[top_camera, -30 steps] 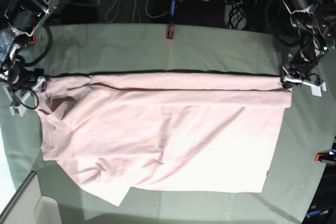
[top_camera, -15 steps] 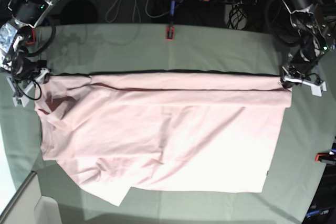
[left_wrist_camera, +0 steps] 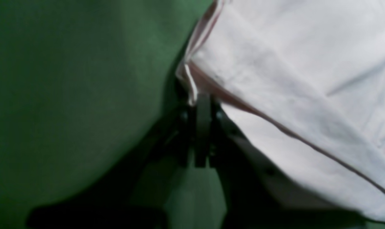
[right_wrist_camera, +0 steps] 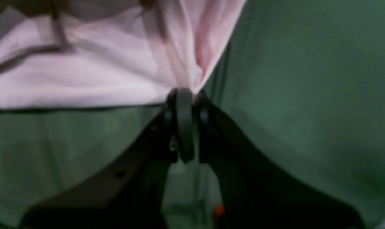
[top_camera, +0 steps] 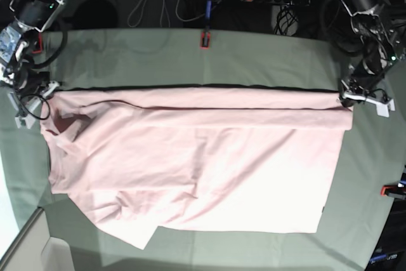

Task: Layout the t-shirt on the table in an organized manner, then fold the t-shirt properly
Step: 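Grasp the folded edge corners with the right and left grippers, then pull the folded edge taut between both grippers and release it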

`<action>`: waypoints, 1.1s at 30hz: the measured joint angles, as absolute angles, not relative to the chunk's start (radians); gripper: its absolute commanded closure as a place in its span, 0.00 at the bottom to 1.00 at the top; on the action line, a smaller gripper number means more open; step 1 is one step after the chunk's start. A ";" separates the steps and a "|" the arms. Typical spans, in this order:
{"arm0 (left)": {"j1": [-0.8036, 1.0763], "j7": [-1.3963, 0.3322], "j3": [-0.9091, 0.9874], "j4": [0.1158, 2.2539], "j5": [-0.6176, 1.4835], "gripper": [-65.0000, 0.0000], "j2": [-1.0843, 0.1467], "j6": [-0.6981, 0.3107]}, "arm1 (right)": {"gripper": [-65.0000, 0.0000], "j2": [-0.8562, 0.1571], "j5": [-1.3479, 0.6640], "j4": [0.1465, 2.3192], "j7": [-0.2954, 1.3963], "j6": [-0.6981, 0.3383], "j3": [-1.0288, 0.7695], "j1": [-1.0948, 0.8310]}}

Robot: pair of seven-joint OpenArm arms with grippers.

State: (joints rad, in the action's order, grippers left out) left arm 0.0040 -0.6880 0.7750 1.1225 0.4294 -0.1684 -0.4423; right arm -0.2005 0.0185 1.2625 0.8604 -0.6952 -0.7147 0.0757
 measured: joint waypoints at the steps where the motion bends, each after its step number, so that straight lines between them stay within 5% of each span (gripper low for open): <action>1: 0.014 -0.712 0.776 1.155 0.430 1.00 -0.169 -0.442 | 1.00 -0.202 0.018 1.297 0.861 -0.701 -0.733 0.070; 18: -0.083 -0.963 0.889 1.403 0.450 1.00 -0.175 -0.457 | 1.00 -0.186 -0.001 1.493 0.961 -0.710 -0.723 0.220; 33: 0.017 -0.975 0.920 1.401 0.434 1.00 -0.167 -0.453 | 1.00 -0.136 0.013 1.586 0.969 -0.710 -0.729 -0.051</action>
